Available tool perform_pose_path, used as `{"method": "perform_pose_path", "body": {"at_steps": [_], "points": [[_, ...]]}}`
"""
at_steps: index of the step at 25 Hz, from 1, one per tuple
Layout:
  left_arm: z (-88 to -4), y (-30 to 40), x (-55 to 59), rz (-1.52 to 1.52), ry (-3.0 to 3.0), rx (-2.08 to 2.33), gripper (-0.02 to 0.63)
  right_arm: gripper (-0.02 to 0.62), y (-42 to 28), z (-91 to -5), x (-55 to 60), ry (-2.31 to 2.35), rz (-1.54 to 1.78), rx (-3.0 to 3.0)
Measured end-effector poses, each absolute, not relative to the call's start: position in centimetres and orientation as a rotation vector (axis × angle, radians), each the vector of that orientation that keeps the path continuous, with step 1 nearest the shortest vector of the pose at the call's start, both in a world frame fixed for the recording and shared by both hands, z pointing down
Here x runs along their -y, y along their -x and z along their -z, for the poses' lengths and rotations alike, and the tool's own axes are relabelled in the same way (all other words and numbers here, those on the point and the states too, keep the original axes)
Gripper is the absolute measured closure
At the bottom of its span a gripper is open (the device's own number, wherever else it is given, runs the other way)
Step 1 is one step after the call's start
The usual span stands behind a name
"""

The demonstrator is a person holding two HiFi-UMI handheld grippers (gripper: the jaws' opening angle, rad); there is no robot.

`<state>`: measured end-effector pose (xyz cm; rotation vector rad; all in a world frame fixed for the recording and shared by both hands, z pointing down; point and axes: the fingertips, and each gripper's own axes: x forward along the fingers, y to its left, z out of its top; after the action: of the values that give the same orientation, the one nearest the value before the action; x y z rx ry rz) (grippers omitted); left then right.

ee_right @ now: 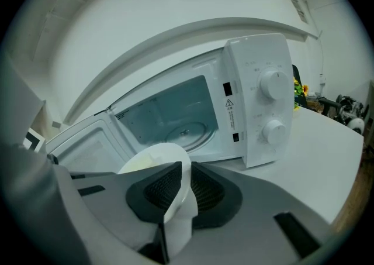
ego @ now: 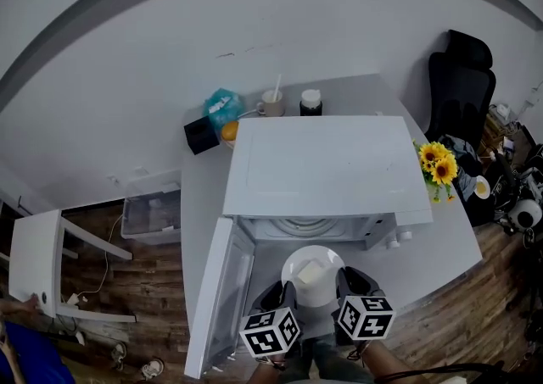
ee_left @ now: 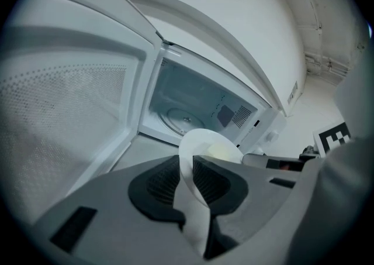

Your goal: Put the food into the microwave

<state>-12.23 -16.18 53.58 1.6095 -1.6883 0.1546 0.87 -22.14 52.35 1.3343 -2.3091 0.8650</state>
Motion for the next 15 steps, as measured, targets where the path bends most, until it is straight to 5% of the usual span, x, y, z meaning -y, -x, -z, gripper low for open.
{"method": "perform_pose_path", "body": {"at_steps": [15], "points": [[-54.4,14.5,20.2,-0.121,-1.599,1.706,0.534,0.534,1.3,-53.2,26.1,-1.359,-0.877,2.338]]}}
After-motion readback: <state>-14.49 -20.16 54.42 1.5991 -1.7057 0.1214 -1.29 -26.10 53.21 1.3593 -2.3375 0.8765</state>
